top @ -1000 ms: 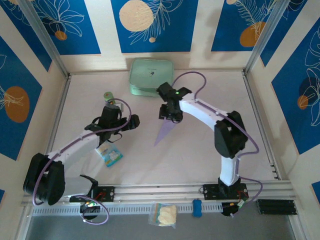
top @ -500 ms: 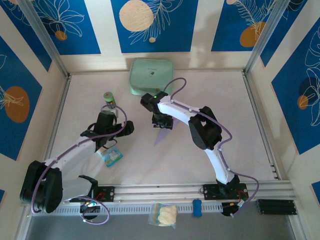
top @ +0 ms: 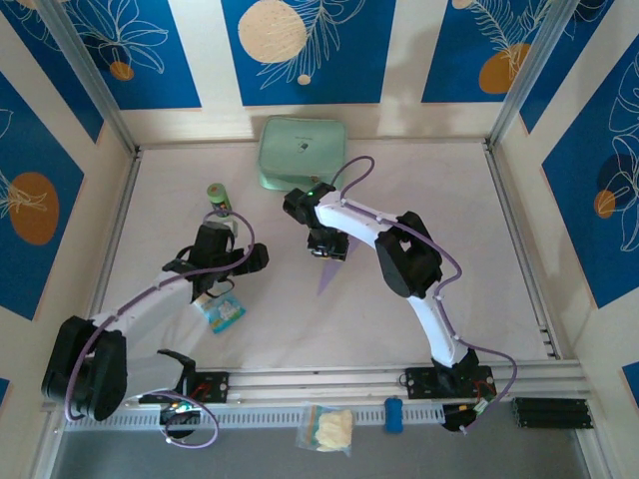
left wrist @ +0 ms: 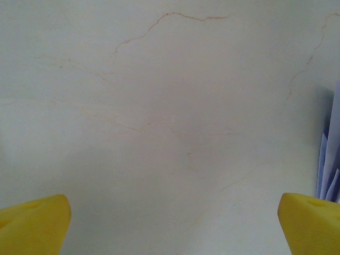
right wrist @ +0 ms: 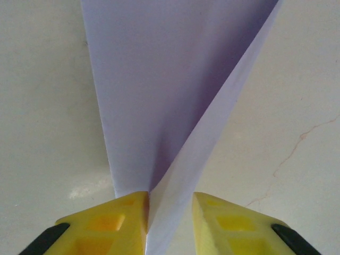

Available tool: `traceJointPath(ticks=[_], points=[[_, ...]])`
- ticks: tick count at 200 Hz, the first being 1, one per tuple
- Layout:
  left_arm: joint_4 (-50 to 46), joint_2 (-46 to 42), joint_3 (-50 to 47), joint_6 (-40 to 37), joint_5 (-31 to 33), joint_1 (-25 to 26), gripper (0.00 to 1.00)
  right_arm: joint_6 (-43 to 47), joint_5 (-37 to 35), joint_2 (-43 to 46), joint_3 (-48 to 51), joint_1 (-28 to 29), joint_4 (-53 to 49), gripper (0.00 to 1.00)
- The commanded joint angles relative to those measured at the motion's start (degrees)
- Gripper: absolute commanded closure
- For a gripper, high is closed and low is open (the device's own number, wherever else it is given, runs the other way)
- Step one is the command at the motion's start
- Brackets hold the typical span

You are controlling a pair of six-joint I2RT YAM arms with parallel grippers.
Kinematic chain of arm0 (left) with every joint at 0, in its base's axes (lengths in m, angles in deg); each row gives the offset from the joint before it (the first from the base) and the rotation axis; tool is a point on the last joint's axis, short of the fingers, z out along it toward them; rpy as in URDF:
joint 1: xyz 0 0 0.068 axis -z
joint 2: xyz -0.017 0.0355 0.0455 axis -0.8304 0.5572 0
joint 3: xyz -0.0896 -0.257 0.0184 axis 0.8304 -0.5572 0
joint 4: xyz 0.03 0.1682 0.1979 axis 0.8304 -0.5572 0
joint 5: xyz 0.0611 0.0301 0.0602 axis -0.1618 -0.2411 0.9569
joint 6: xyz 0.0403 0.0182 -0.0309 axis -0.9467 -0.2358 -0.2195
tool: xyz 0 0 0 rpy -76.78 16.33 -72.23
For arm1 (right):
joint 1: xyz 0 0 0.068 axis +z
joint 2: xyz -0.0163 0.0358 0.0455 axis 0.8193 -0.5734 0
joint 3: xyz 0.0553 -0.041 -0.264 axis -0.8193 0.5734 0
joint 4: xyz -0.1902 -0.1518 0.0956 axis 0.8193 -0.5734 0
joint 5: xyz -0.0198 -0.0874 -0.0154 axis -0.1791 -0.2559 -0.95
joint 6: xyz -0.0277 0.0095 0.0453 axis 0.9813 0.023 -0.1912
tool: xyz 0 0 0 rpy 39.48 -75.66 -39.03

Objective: Fold a paper plane with a square sheet of paper (pick it up from the middle)
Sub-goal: Turn over the paper plane at the top-center of the table.

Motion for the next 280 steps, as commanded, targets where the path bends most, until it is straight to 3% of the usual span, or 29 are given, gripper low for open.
traceJointPath(ticks=[1,46,74,125,160,200,236,280], points=[[0.3,0.7,0.8,-0.1,-1.2,-0.6,0.01,-1.8,-1.1,-0.5,0.5,-0.6,-1.8,0.75],[0.2,1.2,1.4,0.2,-1.5,-0.6,0.0,-1.5,-1.3,-0.6,0.5,-1.2,-1.4,0.8],[0.3,1.6,1.9,1.4,-2.0,-0.9,0.01,-0.2,-1.5,1.2,1.0,-1.2,-0.3,0.95],[2.1,1.7,2.5,3.5,-5.4,-4.7,0.01,7.2,2.0,11.8,5.9,-0.8,10.6,0.98],[7.6,1.5,2.1,6.5,-8.8,-7.3,0.01,14.9,13.6,19.8,13.5,-0.9,27.6,0.98],[9.6,2.7,3.6,9.1,-11.2,-7.7,0.01,20.2,26.2,21.1,19.0,-2.1,42.8,0.97],[11.8,4.2,3.5,11.6,-14.8,-7.7,0.0,19.3,37.3,20.1,26.2,-4.4,55.9,0.97],[15.7,6.9,2.5,14.9,-19.3,-7.4,0.03,16.4,44.7,18.6,35.2,-8.3,66.2,0.96]])
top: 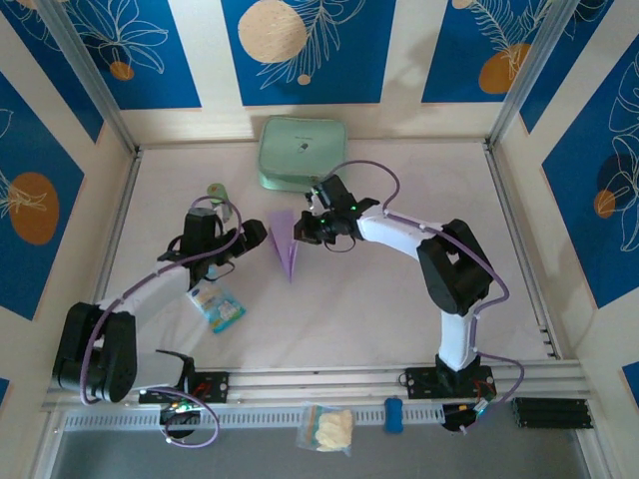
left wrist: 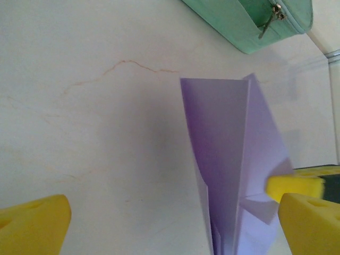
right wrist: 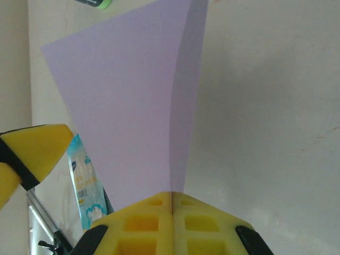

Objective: Fold a paper plane with a square sheet of paper (pick it up from the middle)
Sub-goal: Turn over the paper plane at the top-center of the table, then move the paper plane to the top-center of the table.

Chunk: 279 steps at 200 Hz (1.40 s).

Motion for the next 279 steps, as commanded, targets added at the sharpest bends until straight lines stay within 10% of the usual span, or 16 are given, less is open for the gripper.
traceJointPath(ticks=[1,117,170,279], points=[[4.0,1.7,0.3,3.0,-4.6,-0.3,0.03,-1.5,7.8,-1.3,4.1,-2.0,8.9,0.96],[13.8,17.8,2.4,9.6,-10.8,8.4,0.38,-4.0,9.5,-1.4,18.0,-7.6,17.8,0.89],[17.0,22.0,5.4,10.9,-12.5,10.8,0.37,-3.4,9.0,-0.7,18.0,-7.8,17.0,0.89],[-5.7,25.2,17.5,1.5,-3.9,14.6,0.62,-2.6,8.2,-0.9,17.5,-7.7,15.4,0.9]])
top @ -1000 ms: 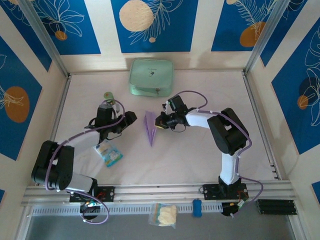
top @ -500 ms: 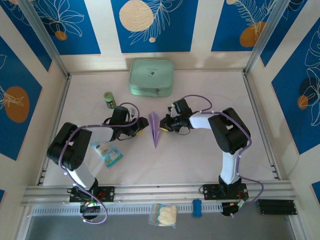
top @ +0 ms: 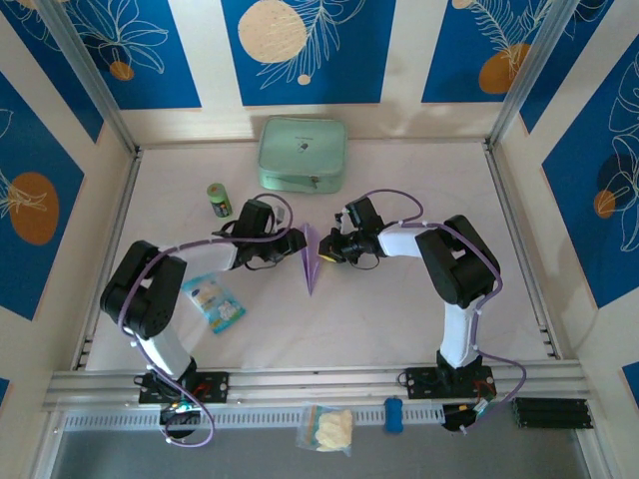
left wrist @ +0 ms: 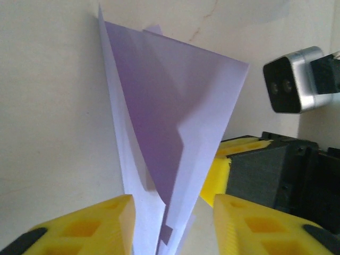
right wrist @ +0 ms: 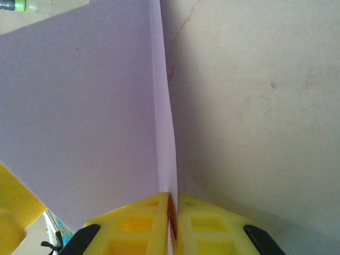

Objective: Fold a paper plane with a square sheet of paper (pick it up from the middle)
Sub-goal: Move the paper plane to the top-center of the table.

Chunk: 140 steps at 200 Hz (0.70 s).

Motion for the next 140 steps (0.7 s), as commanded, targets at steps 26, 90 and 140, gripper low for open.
traceJointPath(ticks=[26,90,140], points=[[-10.2,3.3,5.2,-4.7,2.7,0.7,0.68,1.1,0.3,0.1,-0.5,0.0,-1.4,0.9],[-15.9,6.1,9.5,-4.3,4.1,1.0,0.75,1.3,-0.6,0.5,-0.8,0.0,-2.5,0.9],[-16.7,6.9,9.6,-2.8,4.7,1.0,0.9,0.9,-0.1,0.5,-1.5,-0.4,-3.0,0.86]])
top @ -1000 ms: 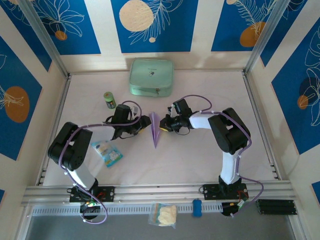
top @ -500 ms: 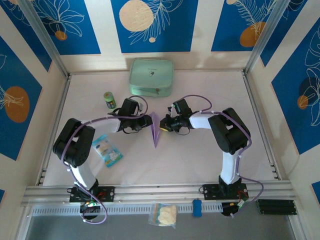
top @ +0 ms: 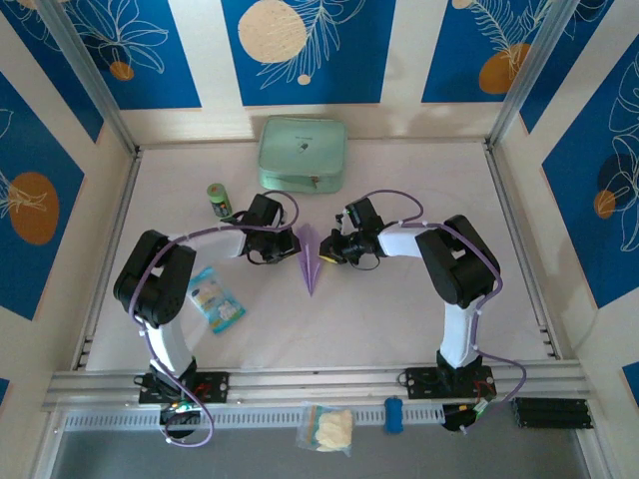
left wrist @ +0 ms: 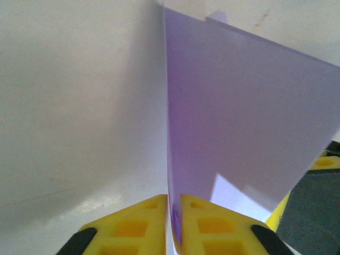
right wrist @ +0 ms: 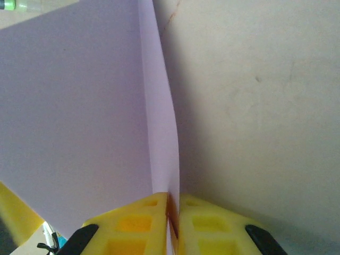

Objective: Fold a paper plane with a square sheet of paper (pick it up from the middle)
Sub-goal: Move the paper plane to the top-center of the table.

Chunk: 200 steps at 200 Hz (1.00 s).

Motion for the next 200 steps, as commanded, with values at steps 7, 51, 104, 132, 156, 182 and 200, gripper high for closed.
traceJointPath(ticks=[7,51,104,132,156,182,200], points=[[-2.0,1.5,1.3,0.7,0.8,0.5,0.9,0.7,0.7,0.5,-1.6,-0.5,-1.7,0.85],[-1.9,1.7,1.4,0.6,0.8,0.5,0.95,0.8,0.7,0.2,-2.7,-0.8,-2.9,0.82],[-1.7,1.6,1.3,0.7,0.8,0.5,0.99,1.9,0.4,0.3,-3.2,-1.1,-4.6,0.89],[-0.9,0.1,0.0,1.7,2.2,0.5,1.0,2.1,-0.9,1.5,-2.3,-1.2,-4.6,0.95],[0.4,-2.3,-2.4,3.3,4.6,0.3,1.0,1.6,-2.2,3.1,-0.5,-1.6,-3.8,0.95],[2.1,-4.3,-5.3,5.1,6.5,0.1,1.0,1.2,-2.7,3.9,0.5,-1.9,-3.8,0.95],[3.1,-4.8,-6.3,6.1,6.7,0.0,1.0,1.0,-2.6,3.8,1.0,-1.9,-3.8,0.95]])
